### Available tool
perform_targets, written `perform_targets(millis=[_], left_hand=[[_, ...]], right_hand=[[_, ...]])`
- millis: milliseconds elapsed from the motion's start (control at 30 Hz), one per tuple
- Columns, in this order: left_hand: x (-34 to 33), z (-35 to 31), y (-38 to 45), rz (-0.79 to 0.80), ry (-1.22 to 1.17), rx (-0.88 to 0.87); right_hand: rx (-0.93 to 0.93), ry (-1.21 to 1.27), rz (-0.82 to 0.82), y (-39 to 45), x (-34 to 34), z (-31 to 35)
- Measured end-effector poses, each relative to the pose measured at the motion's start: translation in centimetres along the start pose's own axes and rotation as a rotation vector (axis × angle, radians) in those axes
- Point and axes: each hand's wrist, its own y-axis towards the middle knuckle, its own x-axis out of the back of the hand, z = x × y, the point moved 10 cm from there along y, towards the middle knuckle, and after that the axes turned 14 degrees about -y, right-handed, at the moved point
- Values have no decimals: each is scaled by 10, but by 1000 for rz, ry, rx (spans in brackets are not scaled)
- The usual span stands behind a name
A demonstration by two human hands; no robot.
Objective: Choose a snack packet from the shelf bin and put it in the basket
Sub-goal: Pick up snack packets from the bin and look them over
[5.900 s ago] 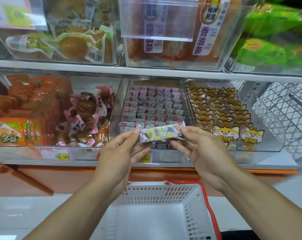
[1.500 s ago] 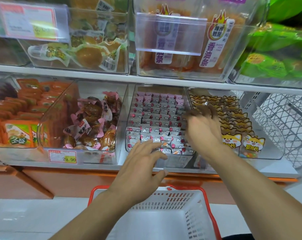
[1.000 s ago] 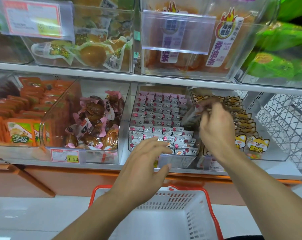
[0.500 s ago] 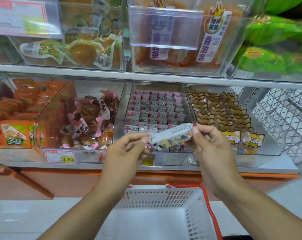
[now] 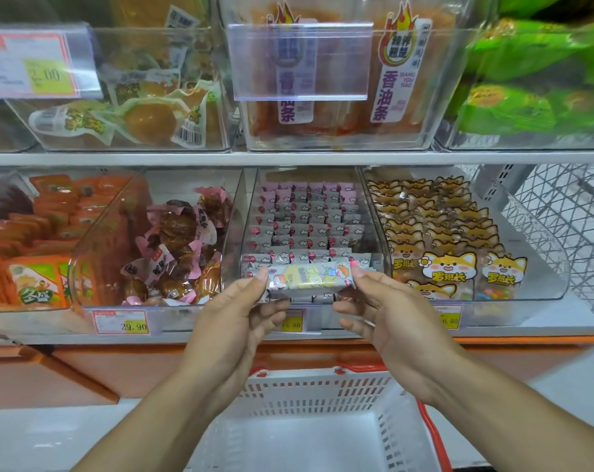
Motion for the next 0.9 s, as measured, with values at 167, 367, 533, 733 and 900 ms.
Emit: perform_targets(millis=[167,367,533,733,900], left_hand=[[-4,-4,2,38,32,-42],[0,-4,1,45,58,-26],[1,-7,0,42,54,-34],[0,-6,-2,22,78,-42],[1,-7,-5,18,99,-35]], right_hand=[[0,-10,-75,3,11,1],[68,-93,-68,4,12,6],[71,-137,41,2,-3,6],[57,-208,102,-2,-13,4],[58,-251,62,-2,-8,5]])
